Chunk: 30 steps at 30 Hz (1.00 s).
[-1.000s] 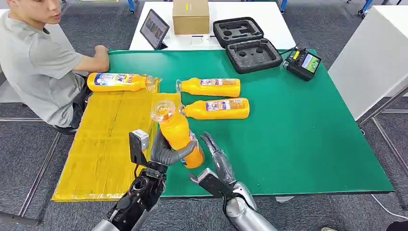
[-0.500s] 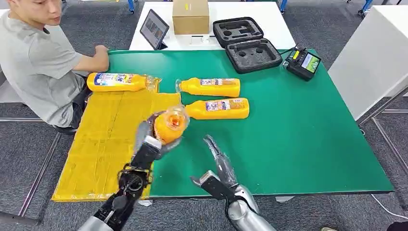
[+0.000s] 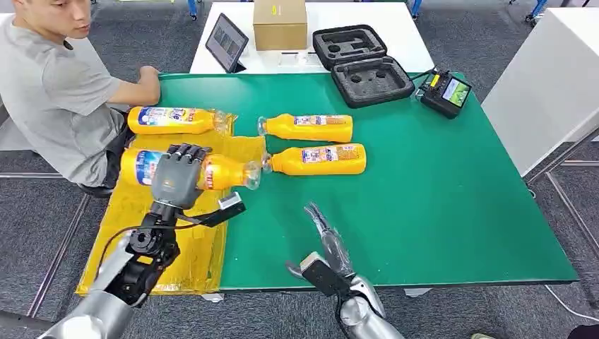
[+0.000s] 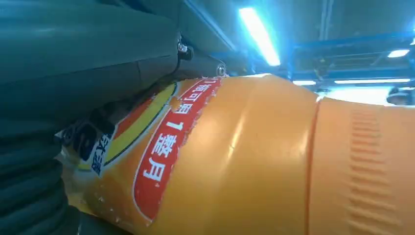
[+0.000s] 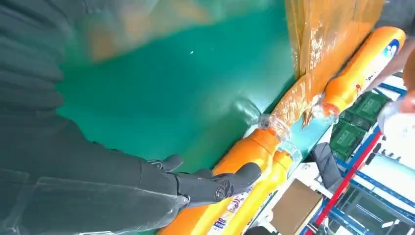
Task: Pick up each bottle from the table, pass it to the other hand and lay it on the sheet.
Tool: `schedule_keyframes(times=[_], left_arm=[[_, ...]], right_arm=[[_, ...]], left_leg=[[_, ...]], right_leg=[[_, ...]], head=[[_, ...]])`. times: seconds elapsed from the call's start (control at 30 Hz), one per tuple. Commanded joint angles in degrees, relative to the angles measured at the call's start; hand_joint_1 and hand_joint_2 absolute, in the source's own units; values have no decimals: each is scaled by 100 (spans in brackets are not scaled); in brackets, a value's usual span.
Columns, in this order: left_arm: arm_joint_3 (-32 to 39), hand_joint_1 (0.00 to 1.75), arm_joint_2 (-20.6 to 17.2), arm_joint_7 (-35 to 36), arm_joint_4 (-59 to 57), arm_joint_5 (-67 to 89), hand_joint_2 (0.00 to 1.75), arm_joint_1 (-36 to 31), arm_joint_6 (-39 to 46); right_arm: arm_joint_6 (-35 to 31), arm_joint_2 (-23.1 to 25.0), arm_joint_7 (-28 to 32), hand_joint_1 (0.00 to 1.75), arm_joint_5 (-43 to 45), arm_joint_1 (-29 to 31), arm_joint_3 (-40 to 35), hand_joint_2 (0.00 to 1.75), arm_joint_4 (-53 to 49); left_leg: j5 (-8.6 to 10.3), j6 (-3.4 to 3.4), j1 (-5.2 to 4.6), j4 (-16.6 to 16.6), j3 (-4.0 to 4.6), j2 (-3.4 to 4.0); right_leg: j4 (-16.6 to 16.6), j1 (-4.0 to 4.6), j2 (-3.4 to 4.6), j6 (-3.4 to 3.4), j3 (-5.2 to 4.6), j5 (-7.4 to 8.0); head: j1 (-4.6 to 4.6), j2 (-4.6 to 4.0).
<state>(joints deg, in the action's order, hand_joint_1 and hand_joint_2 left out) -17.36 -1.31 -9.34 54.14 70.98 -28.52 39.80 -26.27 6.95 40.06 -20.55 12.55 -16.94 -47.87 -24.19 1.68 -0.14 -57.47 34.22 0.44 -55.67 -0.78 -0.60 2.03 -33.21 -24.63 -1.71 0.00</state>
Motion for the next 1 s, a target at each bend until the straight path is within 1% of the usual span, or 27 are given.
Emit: schedule_keyframes(times=[0.03,0.07,0.17,0.2,0.27,0.3,0.43,0.47,0.53,0.57,0.63,0.8,0.87,1.0], left_arm=[[130,175,-481,998,-449,1014,175,-297,-400],[146,175,-493,1087,-423,1099,175,-284,-474],[218,175,-474,1342,-499,1257,175,-337,-1059],[239,175,-424,1376,-600,1226,175,-412,-1394],[233,175,-385,1202,-708,1044,175,-473,-1814],[257,175,-361,1107,-734,920,175,-479,-1882],[257,175,-361,1107,-734,920,175,-479,-1882],[283,175,-323,697,-816,516,175,-497,-2165],[270,175,-309,450,-855,292,175,-482,-2194],[296,175,-280,286,-898,88,175,-482,-2281],[270,175,-265,-10,-1097,-313,175,-516,-2563],[148,175,-254,-158,-1604,-644,175,-609,-2556],[99,175,-228,-44,-1749,-622,175,-658,-2495],[107,175,-165,-27,-1975,-755,175,-762,-2580]], right_arm=[[73,71,-6,0,188,297,12,175,356],[67,65,-6,0,208,297,-10,175,355],[44,49,-6,0,318,336,-72,175,379],[42,44,-6,0,373,382,-83,175,409],[25,35,-6,0,449,411,-124,175,440],[20,37,-6,0,466,413,-128,175,450],[20,37,-6,0,466,413,-128,175,450],[29,32,-6,0,506,392,-155,175,437],[34,34,-6,0,531,376,-180,175,432],[30,35,-6,0,545,372,-186,175,434],[54,40,-6,0,575,378,-221,175,439],[35,48,-6,0,597,406,-242,175,475],[30,25,-6,0,604,402,-238,175,470],[49,14,-6,0,589,388,-227,175,439]], left_leg=[[-9,-13,11,-5,-13,10],[-4,-8,5,-1,-6,6],[-5,-10,7,-4,-8,6],[-7,-11,11,-5,-10,5],[-7,-13,13,-10,-7,-2],[-1,-7,6,-3,-1,-2],[-2,-8,6,-2,-3,-4],[-7,-11,9,-6,-7,-5],[-5,-9,7,-4,-6,-6],[-9,-14,11,-5,-15,-6],[-2,-7,5,-1,-6,-4],[-5,-12,9,-4,-12,-5],[-4,-11,9,-4,-10,-7],[-4,-10,8,-5,-8,-13]], right_leg=[[-2,10,18,-11,10,-3],[-1,4,11,-6,3,-1],[-1,5,13,-8,6,-2],[0,9,12,-9,10,-2],[-4,11,8,-12,10,-4],[0,5,4,-7,2,0],[0,5,2,-7,4,-2],[-1,8,3,-10,9,-5],[-1,6,1,-8,8,-5],[-1,9,4,-12,17,-9],[2,4,1,-5,7,-2],[1,8,4,-11,13,-4],[1,8,0,-9,11,-4],[0,7,-5,-8,11,-6]], head=[[0,0],[2,0],[2,0],[4,0],[4,0],[2,0],[2,0],[2,0],[4,0],[2,0],[4,0],[2,0],[2,0],[2,0]])
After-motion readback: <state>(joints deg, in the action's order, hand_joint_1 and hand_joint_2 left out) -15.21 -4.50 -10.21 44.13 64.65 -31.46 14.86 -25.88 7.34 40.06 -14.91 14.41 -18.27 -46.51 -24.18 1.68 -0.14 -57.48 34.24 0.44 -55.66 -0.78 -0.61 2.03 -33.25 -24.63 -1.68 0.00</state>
